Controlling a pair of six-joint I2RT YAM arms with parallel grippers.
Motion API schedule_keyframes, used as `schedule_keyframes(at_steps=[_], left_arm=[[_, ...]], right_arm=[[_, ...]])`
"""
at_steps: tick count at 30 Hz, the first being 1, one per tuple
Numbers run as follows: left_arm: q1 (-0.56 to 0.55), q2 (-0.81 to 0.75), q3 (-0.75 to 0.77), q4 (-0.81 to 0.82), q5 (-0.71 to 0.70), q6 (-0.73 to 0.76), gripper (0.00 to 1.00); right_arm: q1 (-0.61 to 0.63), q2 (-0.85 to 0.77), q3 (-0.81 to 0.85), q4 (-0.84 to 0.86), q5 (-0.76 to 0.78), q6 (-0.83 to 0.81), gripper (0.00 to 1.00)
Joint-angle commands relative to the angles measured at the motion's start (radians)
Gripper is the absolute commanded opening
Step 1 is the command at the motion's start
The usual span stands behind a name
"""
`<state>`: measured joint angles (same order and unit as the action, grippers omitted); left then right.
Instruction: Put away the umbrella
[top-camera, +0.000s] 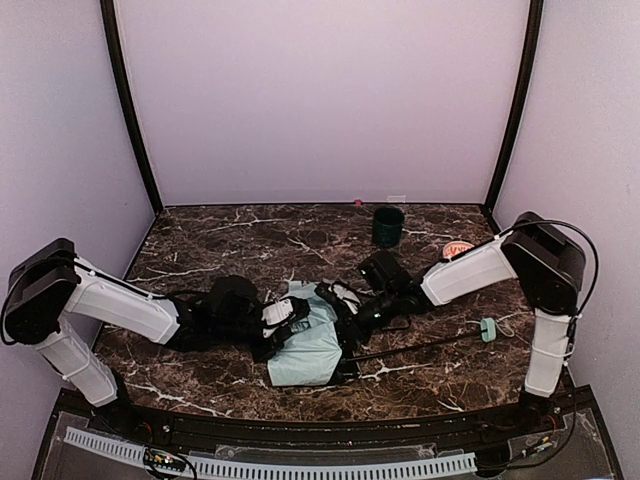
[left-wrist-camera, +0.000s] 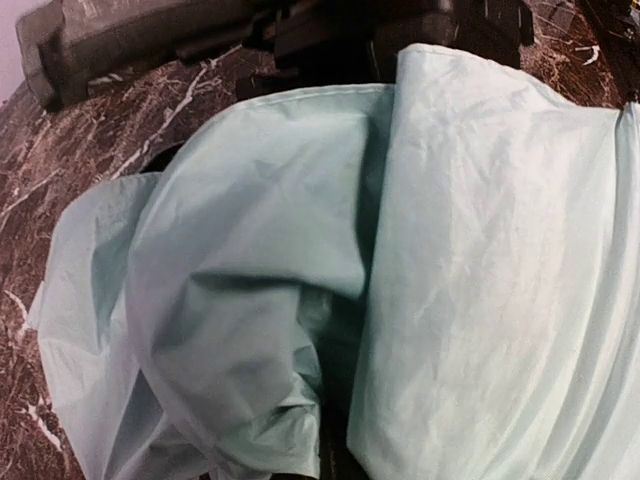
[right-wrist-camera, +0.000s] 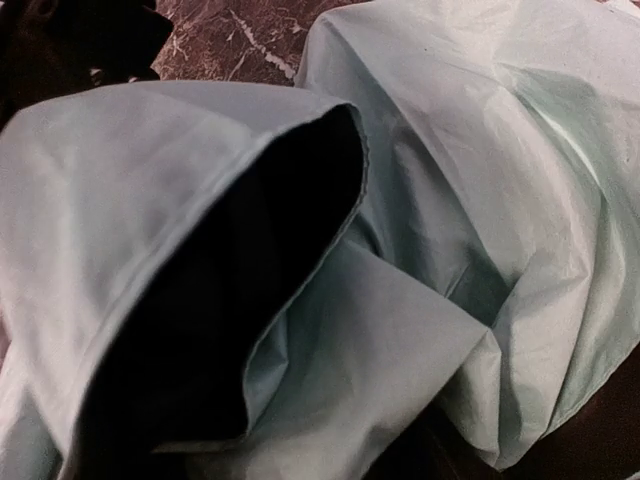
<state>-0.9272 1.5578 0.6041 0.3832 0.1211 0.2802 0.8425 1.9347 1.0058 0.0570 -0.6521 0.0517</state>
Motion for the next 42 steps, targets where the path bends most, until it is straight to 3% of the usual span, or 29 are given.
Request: schedule_keyframes(at_steps=[1,5,14,19,27,29,30,31,34,36,39,42], left_arm=[[0.014,0.059,0.031,-0.101,0.077,-0.011,0.00],[0.014,0.084,0.038,-0.097,0.127,0.002,0.00],[0.022,0.127,0.083,-0.127,0.181,0.049,0.00],[0.030,0.139,0.099,-0.127,0.187,0.067,0.00],[0.036,0.152,0.136,-0.165,0.218,0.089,0.00],[0.036,0.160,0.142,-0.173,0.223,0.088,0.00],[0.037,0.164,0.145,-0.175,0.225,0.087,0.00],[0.037,0.166,0.149,-0.181,0.226,0.085,0.00],[0.041,0.170,0.161,-0.184,0.207,0.069,0.00],[0.054,0.156,0.168,-0.172,0.163,0.041,0.16],[0.090,0.101,0.169,-0.129,0.066,-0.020,0.53],[0.134,0.023,0.168,-0.101,0.018,-0.043,0.69]], right_arm=[[-0.033,-0.090,-0.051,-0.021,0.008,0.072,0.59],[-0.069,-0.180,-0.097,-0.010,0.048,0.113,0.62],[-0.090,-0.437,-0.104,-0.203,0.361,0.026,0.63],[-0.017,-0.519,-0.192,-0.009,0.154,-0.023,0.67],[0.062,-0.286,-0.142,0.007,0.076,0.010,0.66],[0.067,-0.254,-0.144,0.018,0.070,0.025,0.53],[0.065,-0.246,-0.155,0.036,0.063,0.042,0.37],[0.063,-0.241,-0.167,0.052,0.053,0.056,0.26],[0.050,-0.226,-0.200,0.080,0.025,0.117,0.04],[0.038,-0.206,-0.211,0.046,0.023,0.133,0.00],[0.018,-0.183,-0.263,0.066,0.011,0.177,0.00],[-0.001,-0.167,-0.295,0.112,-0.004,0.233,0.00]])
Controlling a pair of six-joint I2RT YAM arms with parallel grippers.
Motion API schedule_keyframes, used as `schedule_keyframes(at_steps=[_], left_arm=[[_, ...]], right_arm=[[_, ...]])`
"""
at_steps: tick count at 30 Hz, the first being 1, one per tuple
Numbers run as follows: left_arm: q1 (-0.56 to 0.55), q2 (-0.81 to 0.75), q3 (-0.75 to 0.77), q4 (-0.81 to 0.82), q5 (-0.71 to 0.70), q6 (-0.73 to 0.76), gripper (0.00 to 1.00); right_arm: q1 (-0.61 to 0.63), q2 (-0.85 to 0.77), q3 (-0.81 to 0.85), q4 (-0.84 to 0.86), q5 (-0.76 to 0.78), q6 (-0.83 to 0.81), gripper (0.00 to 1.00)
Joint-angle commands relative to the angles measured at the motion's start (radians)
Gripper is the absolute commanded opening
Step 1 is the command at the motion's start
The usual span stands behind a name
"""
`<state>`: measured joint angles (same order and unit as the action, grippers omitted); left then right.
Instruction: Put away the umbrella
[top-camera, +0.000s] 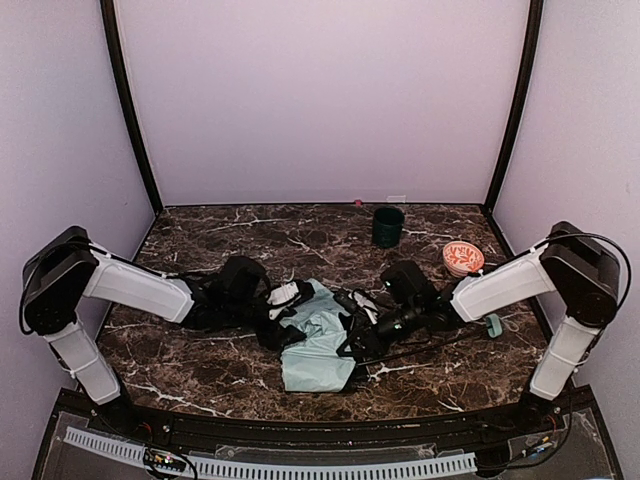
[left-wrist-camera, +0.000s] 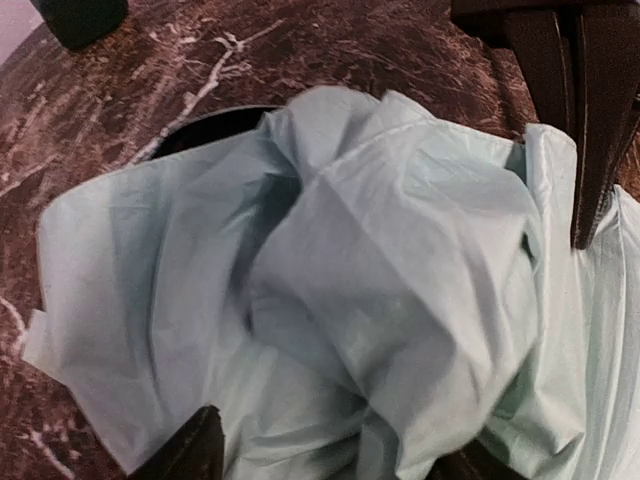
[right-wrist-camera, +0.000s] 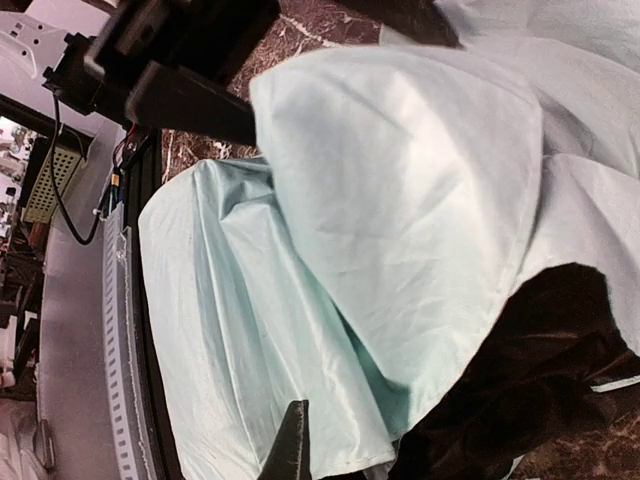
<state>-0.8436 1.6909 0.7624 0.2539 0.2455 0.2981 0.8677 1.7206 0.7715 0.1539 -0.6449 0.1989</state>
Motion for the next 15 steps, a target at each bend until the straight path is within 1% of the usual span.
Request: schedule_keyframes(at_steps=[1,4,5,8,9,10,11,13,15], left_arm=[[0.062,-0.140,0.013,0.028,-0.124,-0.069,0.71],[0.071,-0.219,0.022,0.020,-0.198,-0.062,0.74],[0.071,-0.242,0.029,0.002,-0.196,-0.058,0.75],[0.058,-0.292,0.026,-0.013,-0.071,-0.062,0.77],[0.057,-0.290,0.019,-0.004,-0.023,-0.076,0.77],[0.057,-0.283,0.015,0.007,-0.013,-0.116,0.77],[0.060,-0.271,0.015,0.012,-0.036,-0.152,0.77],[0.091,-0.233,0.028,0.008,-0.086,-0.210,0.80],[0.158,-0.157,0.075,-0.022,-0.073,-0.282,0.83]], right_arm=[[-0.033,0.055,-0.063,0.017,-0.012,0.098,0.00],[-0.047,0.084,-0.060,0.020,-0.012,0.127,0.00],[-0.051,0.092,-0.058,0.020,-0.013,0.139,0.00],[-0.062,0.116,-0.047,-0.005,0.001,0.166,0.00],[-0.066,0.125,-0.041,-0.016,0.007,0.170,0.00],[-0.066,0.132,-0.039,-0.024,0.008,0.176,0.00],[-0.066,0.136,-0.037,-0.030,0.010,0.177,0.00],[-0.067,0.134,-0.040,-0.041,0.024,0.180,0.00],[-0.066,0.126,-0.046,-0.047,0.039,0.177,0.00]])
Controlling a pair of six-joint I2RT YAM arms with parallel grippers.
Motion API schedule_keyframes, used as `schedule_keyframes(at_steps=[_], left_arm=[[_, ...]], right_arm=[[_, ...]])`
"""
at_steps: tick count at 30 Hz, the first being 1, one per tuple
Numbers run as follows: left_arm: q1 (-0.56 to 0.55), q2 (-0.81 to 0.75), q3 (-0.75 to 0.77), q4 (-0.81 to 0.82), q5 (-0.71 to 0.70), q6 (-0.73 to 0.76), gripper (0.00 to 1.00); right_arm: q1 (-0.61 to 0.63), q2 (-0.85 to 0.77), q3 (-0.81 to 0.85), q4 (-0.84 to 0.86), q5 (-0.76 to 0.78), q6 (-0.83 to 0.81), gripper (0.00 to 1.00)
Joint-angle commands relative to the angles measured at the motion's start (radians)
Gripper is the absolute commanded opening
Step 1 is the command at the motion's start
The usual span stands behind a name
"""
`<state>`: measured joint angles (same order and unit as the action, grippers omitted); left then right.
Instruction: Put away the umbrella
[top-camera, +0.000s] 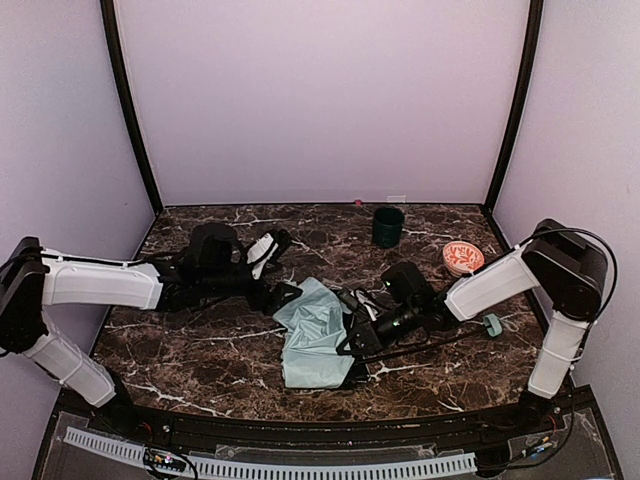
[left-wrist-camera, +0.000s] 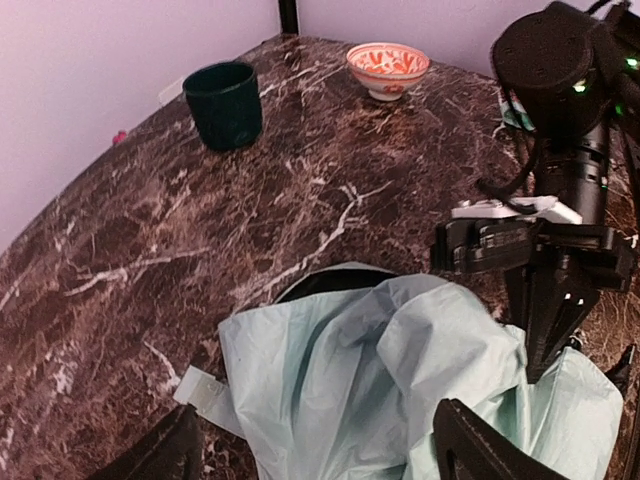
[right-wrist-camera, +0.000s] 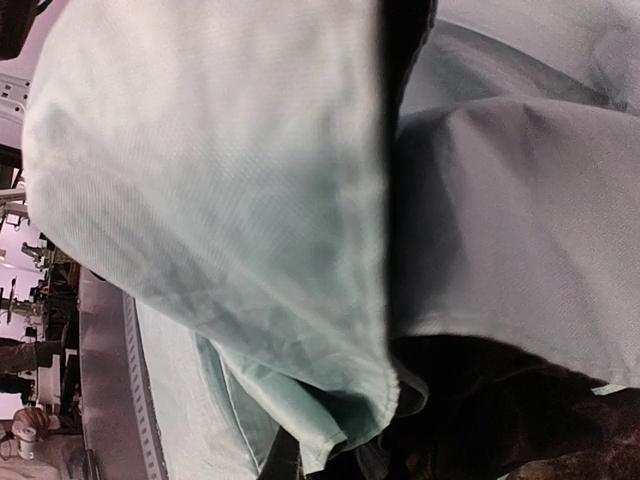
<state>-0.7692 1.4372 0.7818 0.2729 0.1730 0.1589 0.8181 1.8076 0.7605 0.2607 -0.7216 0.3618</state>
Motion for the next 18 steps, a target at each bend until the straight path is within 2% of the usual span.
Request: schedule_keyframes(at_steps=[1,5,8,10,13,14,16,17,18], left_arm=[[0.110,0.144,0.090,-0.070,0.013,-0.167,0.83],[0.131,0.319,0.230,-0.167,0.073,-0.139,0.83],[0.129,0.404,0.308,-0.230,0.221,-0.115,0.83],[0.120,0.426,0.312,-0.229,0.307,-0.099,0.83],[0.118,0.440,0.302,-0.236,0.366,-0.091,0.81],[0.116,0.443,0.299,-0.237,0.379,-0.086,0.78],[0.112,0.446,0.297,-0.236,0.386,-0.073,0.55],[0.110,0.445,0.295,-0.232,0.382,-0.070,0.47],[0.111,0.441,0.295,-0.223,0.362,-0.071,0.45]], right_arm=[[-0.016,0.038,-0.035,-0.157,0.119,0.011,0.00],[-0.016,0.042,-0.021,-0.178,0.129,-0.005,0.00],[-0.017,0.034,-0.018,-0.189,0.140,-0.010,0.00],[-0.017,0.026,-0.018,-0.190,0.149,-0.009,0.00],[-0.017,0.021,-0.013,-0.198,0.164,-0.009,0.00],[-0.016,0.021,-0.011,-0.196,0.165,-0.009,0.00],[-0.016,0.021,-0.009,-0.195,0.166,-0.007,0.00],[-0.016,0.024,-0.006,-0.195,0.165,-0.005,0.00],[-0.016,0.028,-0.003,-0.199,0.167,-0.002,0.00]])
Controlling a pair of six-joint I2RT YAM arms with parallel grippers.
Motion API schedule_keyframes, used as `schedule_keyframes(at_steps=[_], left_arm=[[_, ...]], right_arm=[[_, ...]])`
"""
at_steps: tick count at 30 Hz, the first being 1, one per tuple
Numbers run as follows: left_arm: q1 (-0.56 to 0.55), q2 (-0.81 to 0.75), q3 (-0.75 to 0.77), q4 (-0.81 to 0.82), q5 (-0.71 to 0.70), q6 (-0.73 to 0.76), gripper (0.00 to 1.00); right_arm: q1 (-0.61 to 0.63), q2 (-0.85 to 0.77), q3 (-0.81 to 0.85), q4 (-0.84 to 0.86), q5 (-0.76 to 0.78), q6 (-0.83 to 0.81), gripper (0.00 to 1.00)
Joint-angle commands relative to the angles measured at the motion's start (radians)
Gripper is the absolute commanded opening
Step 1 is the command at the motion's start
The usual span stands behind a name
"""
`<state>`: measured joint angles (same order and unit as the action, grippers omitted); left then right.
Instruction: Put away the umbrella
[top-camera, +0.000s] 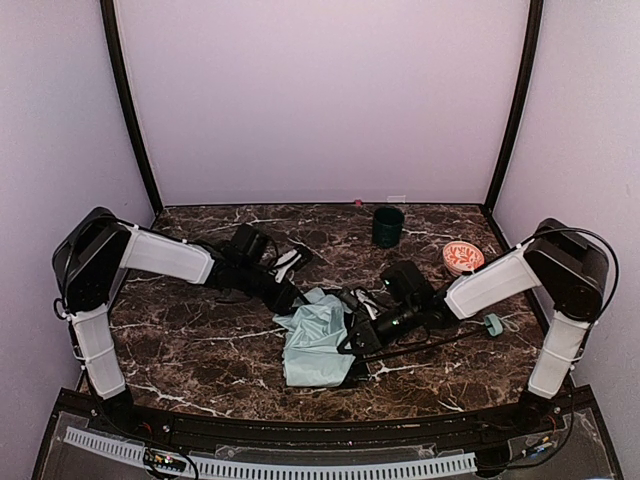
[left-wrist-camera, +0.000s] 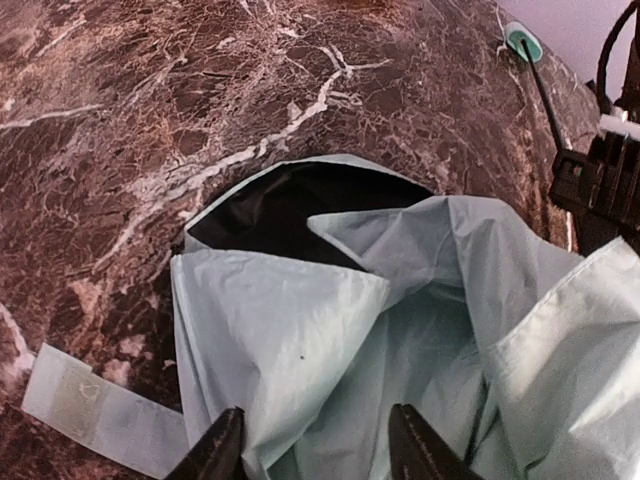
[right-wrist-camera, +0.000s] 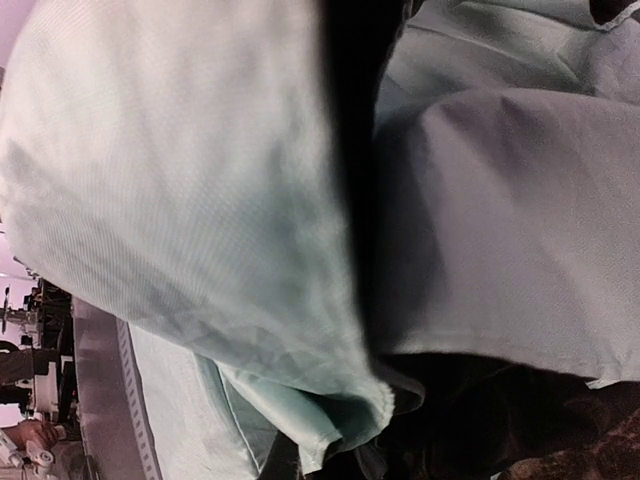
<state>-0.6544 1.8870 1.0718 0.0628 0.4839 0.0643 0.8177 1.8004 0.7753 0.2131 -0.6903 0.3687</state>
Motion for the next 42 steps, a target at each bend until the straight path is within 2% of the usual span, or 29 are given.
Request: schedule_keyframes(at_steps=[1,5,7,10,12,16,18,19,21,23,25,28,31,34,36,39,40,42], left_arm=[[-0.004,-0.018,0.004,-0.004,0.008,0.023,0.47],[-0.004,-0.122,-0.022,0.069,-0.326,0.051,0.73],[-0.002,-0.189,-0.032,0.085,-0.445,0.089,0.80],[-0.002,-0.287,-0.055,0.103,-0.526,0.119,0.84],[-0.016,-0.363,-0.092,0.113,-0.499,0.133,0.89],[-0.144,-0.469,-0.211,0.153,-0.386,0.257,0.84],[-0.165,-0.473,-0.223,0.117,-0.240,0.233,0.84],[-0.166,-0.463,-0.219,0.105,-0.213,0.205,0.84],[-0.166,-0.442,-0.217,0.095,-0.215,0.188,0.83],[-0.166,-0.436,-0.219,0.088,-0.247,0.188,0.82],[-0.166,-0.457,-0.222,0.072,-0.255,0.195,0.79],[-0.166,-0.514,-0.263,0.073,-0.254,0.195,0.70],[-0.166,-0.574,-0.306,0.070,-0.223,0.186,0.67],[-0.166,-0.612,-0.346,0.097,-0.200,0.170,0.66],[-0.166,-0.613,-0.353,0.096,-0.191,0.172,0.64],[-0.166,-0.617,-0.350,0.050,-0.188,0.162,0.63],[-0.166,-0.627,-0.351,0.037,-0.182,0.154,0.63],[-0.168,-0.650,-0.359,0.024,-0.165,0.137,0.61]], right_arm=[[-0.016,0.039,-0.013,-0.160,0.141,-0.005,0.00],[-0.016,0.047,-0.016,-0.181,0.169,0.021,0.00],[-0.017,0.052,-0.025,-0.181,0.176,0.042,0.00],[-0.017,0.064,-0.031,-0.176,0.175,0.068,0.00],[-0.018,0.069,-0.034,-0.170,0.177,0.081,0.00],[-0.020,0.073,-0.027,-0.162,0.178,0.092,0.02],[-0.019,0.060,-0.028,-0.150,0.175,0.082,0.06],[-0.020,0.042,-0.034,-0.140,0.169,0.073,0.09],[-0.018,-0.005,-0.040,-0.133,0.147,0.032,0.20],[-0.017,-0.076,-0.038,-0.145,0.136,-0.013,0.36],[-0.018,-0.158,-0.026,-0.185,0.141,-0.069,0.45],[-0.023,-0.258,0.031,-0.335,0.133,-0.187,0.55],[-0.038,-0.325,0.078,-0.485,0.155,-0.266,0.62],[-0.074,-0.358,0.123,-0.566,0.153,-0.317,0.75],[-0.094,-0.356,0.177,-0.611,0.145,-0.356,0.77],[-0.109,-0.334,0.226,-0.534,0.109,-0.313,0.75],[-0.109,-0.315,0.245,-0.506,0.062,-0.291,0.71],[-0.108,-0.265,0.297,-0.553,-0.065,-0.326,0.60]])
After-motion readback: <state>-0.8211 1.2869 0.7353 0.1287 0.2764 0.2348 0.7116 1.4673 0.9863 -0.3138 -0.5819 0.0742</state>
